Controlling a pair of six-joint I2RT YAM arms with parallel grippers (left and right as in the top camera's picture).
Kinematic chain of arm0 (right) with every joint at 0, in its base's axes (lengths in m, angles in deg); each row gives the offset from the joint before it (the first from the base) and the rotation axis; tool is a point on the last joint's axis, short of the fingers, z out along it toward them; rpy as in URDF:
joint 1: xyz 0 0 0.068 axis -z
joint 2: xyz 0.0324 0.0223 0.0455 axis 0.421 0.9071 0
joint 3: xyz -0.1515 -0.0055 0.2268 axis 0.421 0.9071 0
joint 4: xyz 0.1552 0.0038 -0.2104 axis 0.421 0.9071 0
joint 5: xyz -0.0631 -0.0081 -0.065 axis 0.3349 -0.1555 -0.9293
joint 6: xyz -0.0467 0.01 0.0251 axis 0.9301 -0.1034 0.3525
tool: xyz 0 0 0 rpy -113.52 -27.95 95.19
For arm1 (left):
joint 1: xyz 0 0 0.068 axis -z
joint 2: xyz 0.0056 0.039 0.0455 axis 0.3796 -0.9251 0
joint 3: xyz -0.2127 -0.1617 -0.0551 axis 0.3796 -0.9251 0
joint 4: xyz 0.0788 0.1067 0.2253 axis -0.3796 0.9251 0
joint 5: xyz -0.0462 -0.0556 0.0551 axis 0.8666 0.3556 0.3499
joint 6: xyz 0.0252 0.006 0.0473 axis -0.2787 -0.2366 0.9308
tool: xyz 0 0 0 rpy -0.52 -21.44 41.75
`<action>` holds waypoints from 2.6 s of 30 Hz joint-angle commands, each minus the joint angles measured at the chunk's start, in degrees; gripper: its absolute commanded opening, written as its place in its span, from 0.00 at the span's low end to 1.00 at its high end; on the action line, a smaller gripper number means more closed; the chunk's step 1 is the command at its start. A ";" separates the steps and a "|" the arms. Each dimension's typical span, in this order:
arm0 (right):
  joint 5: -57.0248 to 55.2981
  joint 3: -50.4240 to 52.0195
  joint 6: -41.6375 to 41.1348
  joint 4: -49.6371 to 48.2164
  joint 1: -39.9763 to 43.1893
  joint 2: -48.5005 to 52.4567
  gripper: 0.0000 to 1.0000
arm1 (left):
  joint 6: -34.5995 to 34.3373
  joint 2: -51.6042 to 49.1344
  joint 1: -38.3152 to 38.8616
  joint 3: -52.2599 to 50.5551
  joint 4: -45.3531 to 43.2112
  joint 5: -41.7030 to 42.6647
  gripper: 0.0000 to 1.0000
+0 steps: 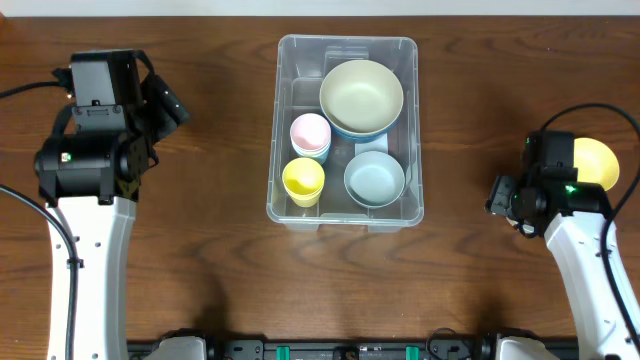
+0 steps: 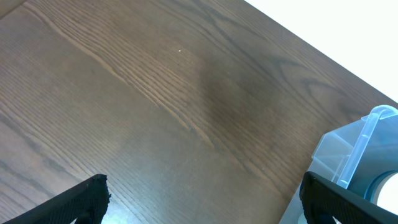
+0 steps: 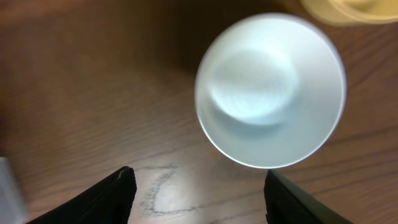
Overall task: Pack container
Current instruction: 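Move the right gripper back right and grasp the white bowl, then carry the white bowl into the bin and stack it on the light blue bowl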
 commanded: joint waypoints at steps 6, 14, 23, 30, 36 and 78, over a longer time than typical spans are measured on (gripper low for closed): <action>-1.42 1.86 -1.14 -5.05 2.62 7.23 0.66 | -0.09 -0.26 -0.20 0.68 0.13 -0.90 0.98; -2.67 1.86 1.40 -12.02 2.64 13.84 0.64 | -0.09 -0.26 -0.20 0.68 0.11 -0.90 0.98; -4.44 1.86 1.84 -13.42 2.64 19.08 0.63 | -0.09 -0.26 -0.20 0.68 0.11 -0.90 0.98; -4.42 1.86 1.86 -13.40 2.64 19.12 0.24 | -0.11 -0.26 -0.20 0.68 0.13 -0.90 0.98; -3.82 1.75 1.84 -12.55 2.62 19.10 0.01 | -0.09 -0.26 -0.20 0.68 0.11 -0.90 0.98; -6.12 -43.56 20.63 17.77 -51.28 27.87 0.01 | -0.11 -0.26 -0.20 0.68 0.13 -0.90 0.98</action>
